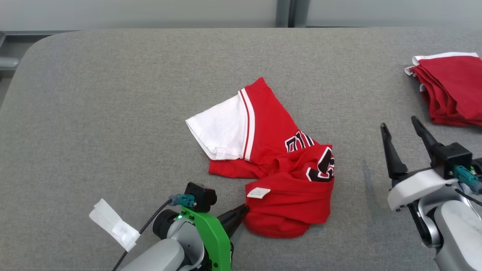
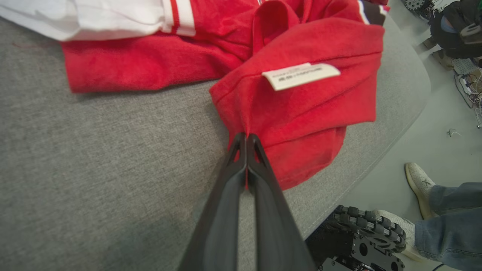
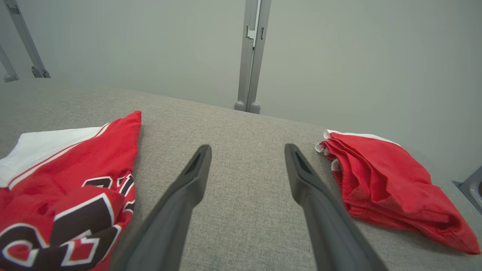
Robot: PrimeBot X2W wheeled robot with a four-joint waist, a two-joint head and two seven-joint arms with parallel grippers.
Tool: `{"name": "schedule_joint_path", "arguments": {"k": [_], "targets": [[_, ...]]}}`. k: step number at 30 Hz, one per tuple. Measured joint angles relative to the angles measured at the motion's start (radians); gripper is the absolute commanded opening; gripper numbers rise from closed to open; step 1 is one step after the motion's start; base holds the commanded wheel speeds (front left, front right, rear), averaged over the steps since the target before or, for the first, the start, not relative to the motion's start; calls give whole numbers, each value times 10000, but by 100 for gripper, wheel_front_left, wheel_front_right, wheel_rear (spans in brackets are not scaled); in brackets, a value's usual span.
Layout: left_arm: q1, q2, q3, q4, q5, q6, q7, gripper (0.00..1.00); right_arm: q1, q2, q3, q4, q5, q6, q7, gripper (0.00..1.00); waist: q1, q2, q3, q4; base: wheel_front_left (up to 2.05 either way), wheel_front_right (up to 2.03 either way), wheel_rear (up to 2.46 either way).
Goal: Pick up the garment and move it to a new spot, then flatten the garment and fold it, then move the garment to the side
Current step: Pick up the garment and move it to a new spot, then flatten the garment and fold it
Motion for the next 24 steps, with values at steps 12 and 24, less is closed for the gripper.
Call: {"name": "schedule_joint_path", "arguments": {"k": [12, 24], "targets": [[198, -965, -50, -443, -192, -61, -420, 100, -2215, -245, 2297, 516, -1043, 1837, 2002, 100, 0, 0, -186, 1218, 0, 0, 0], [293, -1141, 71, -690, -173, 54, -1045, 100, -3430, 255, 3967, 1804, -1379, 2100, 3868, 100, 1, 0, -254, 2833, 0, 0, 0]]}}
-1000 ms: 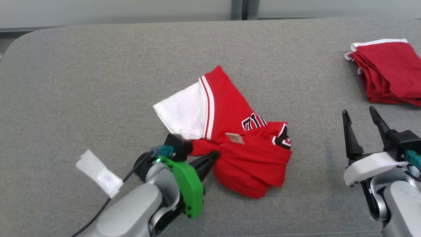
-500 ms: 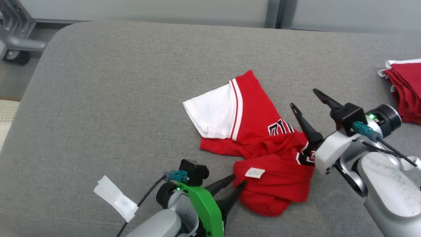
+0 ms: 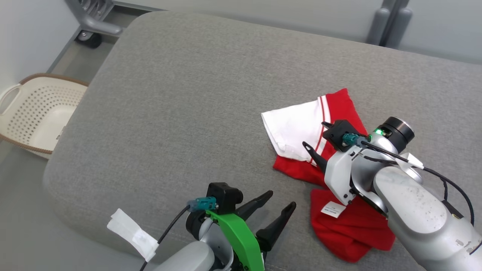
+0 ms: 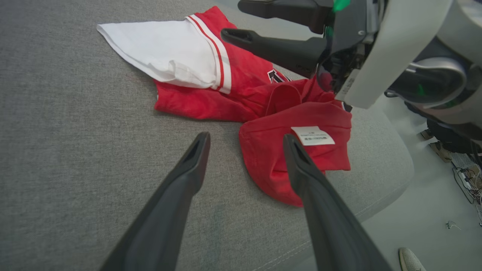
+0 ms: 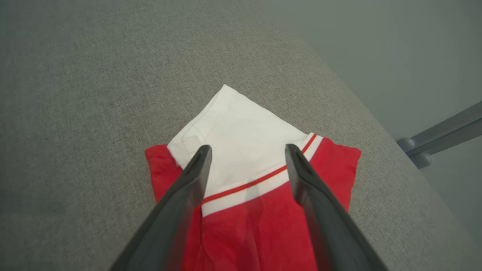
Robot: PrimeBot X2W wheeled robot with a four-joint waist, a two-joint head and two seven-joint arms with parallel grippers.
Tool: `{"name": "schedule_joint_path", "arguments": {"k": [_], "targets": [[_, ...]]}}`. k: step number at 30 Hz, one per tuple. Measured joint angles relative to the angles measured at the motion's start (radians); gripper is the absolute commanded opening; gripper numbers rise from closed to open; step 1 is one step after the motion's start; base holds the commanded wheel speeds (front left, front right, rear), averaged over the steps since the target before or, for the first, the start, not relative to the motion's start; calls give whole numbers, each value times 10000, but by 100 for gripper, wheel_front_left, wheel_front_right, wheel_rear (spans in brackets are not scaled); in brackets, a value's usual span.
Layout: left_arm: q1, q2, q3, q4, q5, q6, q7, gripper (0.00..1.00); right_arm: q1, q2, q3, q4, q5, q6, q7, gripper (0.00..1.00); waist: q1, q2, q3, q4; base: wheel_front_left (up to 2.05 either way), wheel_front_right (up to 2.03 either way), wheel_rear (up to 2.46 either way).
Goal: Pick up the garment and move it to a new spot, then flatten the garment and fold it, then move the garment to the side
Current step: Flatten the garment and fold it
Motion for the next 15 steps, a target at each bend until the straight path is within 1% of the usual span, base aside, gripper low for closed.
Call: {"name": "schedule_joint_path", "arguments": {"k": [3, 9, 11, 15], "targets": [[130, -38, -73, -4, 0, 0, -107, 100, -118, 146, 58, 397, 75, 0, 274, 100, 0, 0, 29, 417, 0, 0, 0], [139, -52, -109, -19, 4, 12, -257, 100, -326, 190, 48, 1317, 284, 0, 907, 100, 0, 0, 97, 1230, 0, 0, 0], [139, -50, -44, -59, 88, 173, -407, 100, -551, 307, 125, 1522, 282, 0, 1116, 100, 0, 0, 124, 1474, 0, 0, 0], [140, -12, 188, -115, 161, 336, -650, 100, -1234, 742, 199, 1889, 284, 0, 1492, 100, -1, 0, 218, 1836, 0, 0, 0]]}}
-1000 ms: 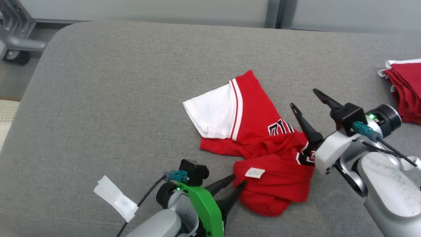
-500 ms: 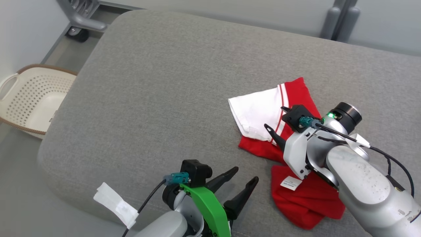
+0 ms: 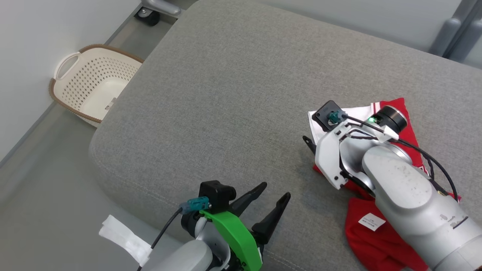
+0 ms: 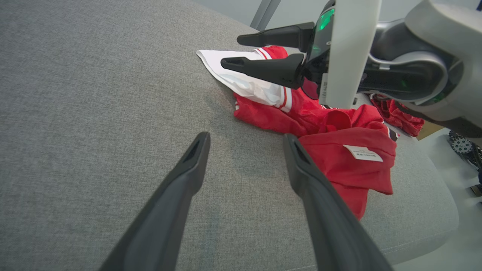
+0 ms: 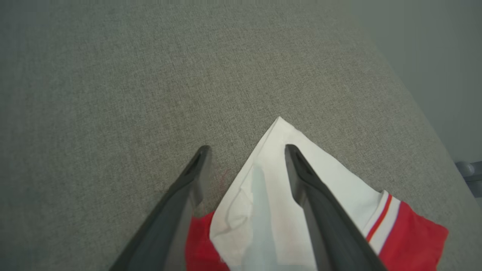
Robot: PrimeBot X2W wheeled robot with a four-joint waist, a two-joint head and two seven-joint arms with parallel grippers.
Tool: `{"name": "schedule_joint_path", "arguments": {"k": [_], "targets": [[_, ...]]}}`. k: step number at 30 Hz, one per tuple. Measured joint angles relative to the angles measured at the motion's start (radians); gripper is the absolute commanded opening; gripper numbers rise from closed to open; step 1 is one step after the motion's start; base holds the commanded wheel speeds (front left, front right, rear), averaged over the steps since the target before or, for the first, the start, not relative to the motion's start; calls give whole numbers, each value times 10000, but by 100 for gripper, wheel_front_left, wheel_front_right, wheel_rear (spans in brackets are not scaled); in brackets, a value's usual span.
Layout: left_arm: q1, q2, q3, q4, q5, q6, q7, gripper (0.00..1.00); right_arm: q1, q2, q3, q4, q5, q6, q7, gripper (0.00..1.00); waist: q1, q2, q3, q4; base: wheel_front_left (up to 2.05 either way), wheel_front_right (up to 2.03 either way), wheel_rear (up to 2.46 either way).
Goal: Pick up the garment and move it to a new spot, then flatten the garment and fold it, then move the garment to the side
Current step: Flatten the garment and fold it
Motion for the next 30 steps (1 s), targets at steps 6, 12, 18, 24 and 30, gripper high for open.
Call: {"name": "schedule_joint_path", "arguments": {"k": [6, 12, 18, 24, 30], "targets": [[3, 19, 94, -174, 58, 105, -251, 100, -495, -98, 134, 786, -48, 6, 644, 100, 0, 0, 264, 195, 0, 0, 0], [69, 33, 211, -192, 58, 196, -355, 100, -670, -81, 222, 1248, -50, 8, 874, 100, 0, 0, 346, 252, 0, 0, 0], [169, 33, 219, -316, 58, 224, -360, 100, -911, -61, 316, 1559, -44, 10, 1154, 100, 0, 0, 510, 252, 0, 0, 0], [169, 19, 278, -500, 58, 278, -485, 100, -1244, -67, 339, 1900, 8, 19, 1348, 27, 0, 0, 750, 264, 0, 0, 0], [170, 23, 332, -445, 58, 278, -568, 100, -1397, -109, 211, 2046, 194, 82, 1229, 0, 0, 0, 815, 296, 0, 0, 0]]}}
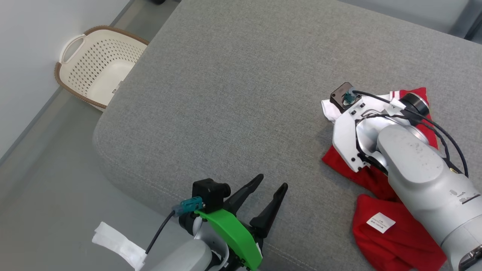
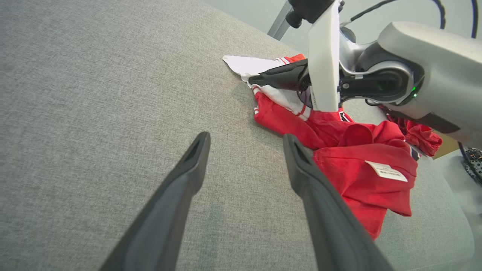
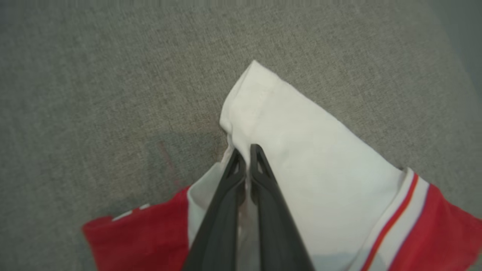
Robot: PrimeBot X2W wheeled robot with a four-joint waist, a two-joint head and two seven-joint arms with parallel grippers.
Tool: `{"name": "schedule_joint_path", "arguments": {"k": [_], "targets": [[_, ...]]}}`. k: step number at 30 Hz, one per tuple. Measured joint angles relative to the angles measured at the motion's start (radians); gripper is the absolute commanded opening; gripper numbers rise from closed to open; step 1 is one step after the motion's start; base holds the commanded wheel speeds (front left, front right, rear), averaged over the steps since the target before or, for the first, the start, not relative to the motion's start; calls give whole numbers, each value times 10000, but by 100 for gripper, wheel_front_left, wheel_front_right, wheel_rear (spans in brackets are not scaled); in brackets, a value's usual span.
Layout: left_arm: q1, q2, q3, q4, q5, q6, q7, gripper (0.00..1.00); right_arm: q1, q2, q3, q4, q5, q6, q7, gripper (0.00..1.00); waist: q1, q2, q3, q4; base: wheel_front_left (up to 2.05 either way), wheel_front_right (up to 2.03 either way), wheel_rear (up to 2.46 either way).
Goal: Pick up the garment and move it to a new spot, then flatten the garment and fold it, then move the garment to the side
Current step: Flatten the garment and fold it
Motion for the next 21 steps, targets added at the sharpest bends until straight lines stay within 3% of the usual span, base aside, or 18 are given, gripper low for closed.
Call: {"name": "schedule_joint_path", "arguments": {"k": [10, 16, 21], "targets": [[6, 36, -31, 265, -15, -90, 4, 100, -1059, -71, -1068, -477, 732, -12, -968, 0, 0, 0, -491, -119, 0, 0, 0], [18, 395, 73, 251, -15, -65, 4, 100, -1400, 15, -1582, -874, 1160, -31, -1308, 0, 0, 0, -718, -565, 0, 0, 0], [18, 489, 81, 211, -13, -56, 6, 100, -1418, -546, -2119, -1191, 1321, -247, -1582, 0, 0, 0, -830, -1156, 0, 0, 0]]}}
